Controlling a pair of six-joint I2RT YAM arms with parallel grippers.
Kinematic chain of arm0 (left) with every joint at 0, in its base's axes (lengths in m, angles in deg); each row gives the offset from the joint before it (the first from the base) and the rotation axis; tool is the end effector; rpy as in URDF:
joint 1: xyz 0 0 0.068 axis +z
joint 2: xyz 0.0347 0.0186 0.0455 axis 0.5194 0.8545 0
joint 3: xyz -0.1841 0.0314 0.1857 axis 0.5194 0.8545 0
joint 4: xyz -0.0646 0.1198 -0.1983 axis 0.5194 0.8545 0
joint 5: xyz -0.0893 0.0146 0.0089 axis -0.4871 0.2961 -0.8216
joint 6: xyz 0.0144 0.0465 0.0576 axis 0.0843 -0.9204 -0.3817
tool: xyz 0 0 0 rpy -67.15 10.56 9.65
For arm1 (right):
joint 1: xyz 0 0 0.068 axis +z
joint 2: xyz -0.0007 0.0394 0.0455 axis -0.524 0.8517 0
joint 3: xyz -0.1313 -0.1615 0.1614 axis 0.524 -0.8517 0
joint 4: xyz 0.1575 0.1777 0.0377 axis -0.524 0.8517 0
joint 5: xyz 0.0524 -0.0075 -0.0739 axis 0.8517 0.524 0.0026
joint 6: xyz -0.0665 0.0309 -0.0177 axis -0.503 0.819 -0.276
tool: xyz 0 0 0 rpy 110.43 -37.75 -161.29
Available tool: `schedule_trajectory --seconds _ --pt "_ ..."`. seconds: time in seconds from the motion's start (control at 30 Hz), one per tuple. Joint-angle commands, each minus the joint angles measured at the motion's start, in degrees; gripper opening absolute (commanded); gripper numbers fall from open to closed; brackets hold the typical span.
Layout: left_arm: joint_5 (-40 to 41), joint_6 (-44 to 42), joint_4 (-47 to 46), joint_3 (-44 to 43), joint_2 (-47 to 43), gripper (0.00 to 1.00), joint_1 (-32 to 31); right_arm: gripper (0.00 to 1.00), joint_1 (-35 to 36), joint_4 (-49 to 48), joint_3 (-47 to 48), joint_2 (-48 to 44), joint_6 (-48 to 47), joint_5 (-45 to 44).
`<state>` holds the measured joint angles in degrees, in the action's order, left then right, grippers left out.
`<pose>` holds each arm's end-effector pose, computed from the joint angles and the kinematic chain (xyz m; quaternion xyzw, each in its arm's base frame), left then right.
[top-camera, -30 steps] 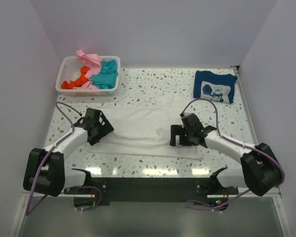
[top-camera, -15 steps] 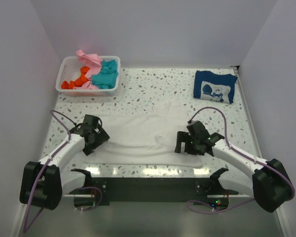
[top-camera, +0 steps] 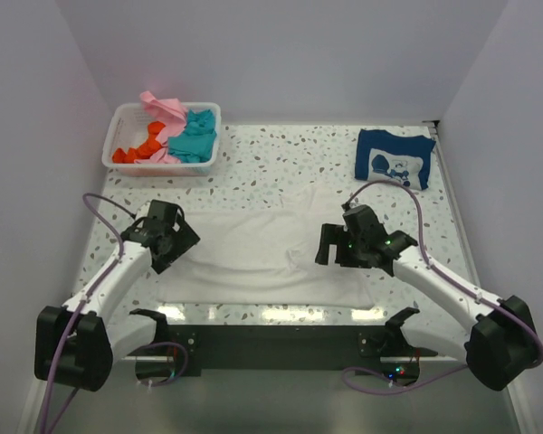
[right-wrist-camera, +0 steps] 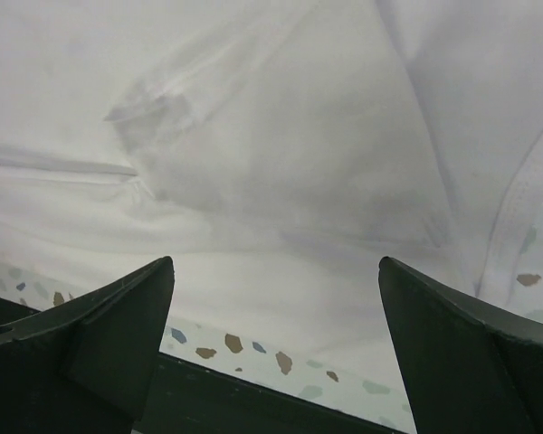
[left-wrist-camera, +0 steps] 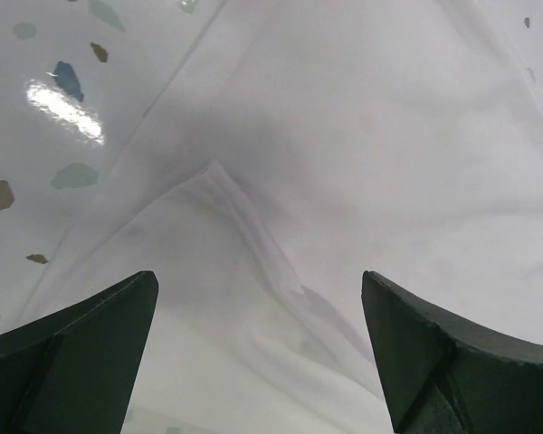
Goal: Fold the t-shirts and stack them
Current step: Fold the tshirt
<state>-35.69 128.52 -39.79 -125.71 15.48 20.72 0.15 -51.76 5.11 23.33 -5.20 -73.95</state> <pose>0.1863 -0.0210 0.1741 -0.3834 0.8915 -0.0287 0.2395 0.1764 0.1094 0.1897 0.0231 0.9568 0.1586 0.2425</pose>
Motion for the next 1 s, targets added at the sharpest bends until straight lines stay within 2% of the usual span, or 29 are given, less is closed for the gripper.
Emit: schedule_trajectory --seconds 0.0,0.1,0.23,0.47,0.77,0.97 --pt "-5.0 -1.1 -6.6 -1.2 2.9 1.00 0.1 0.99 -0.1 -6.0 1.1 1.2 -0.3 5.5" --pt "-6.5 -1.4 -10.7 -0.9 6.0 1.00 0.1 0.99 0.0 -10.4 1.3 4.7 -0.6 7.9" --pt "-5.6 -1.0 -15.1 -1.1 9.4 1.00 0.1 0.99 0.0 -14.8 2.5 11.8 -2.2 4.2" --pt "2.1 0.5 -12.1 -1.7 15.5 1.00 0.8 0.99 -0.5 -14.7 2.9 18.7 -1.3 -5.2" --pt "4.6 1.3 -9.9 -0.3 16.5 1.00 2.0 0.99 -1.2 -13.4 0.3 17.8 -0.9 -8.6" --pt "-2.3 -2.3 -12.8 -2.0 10.7 1.00 2.0 0.99 -1.1 -14.2 3.1 16.7 -3.4 -4.3"
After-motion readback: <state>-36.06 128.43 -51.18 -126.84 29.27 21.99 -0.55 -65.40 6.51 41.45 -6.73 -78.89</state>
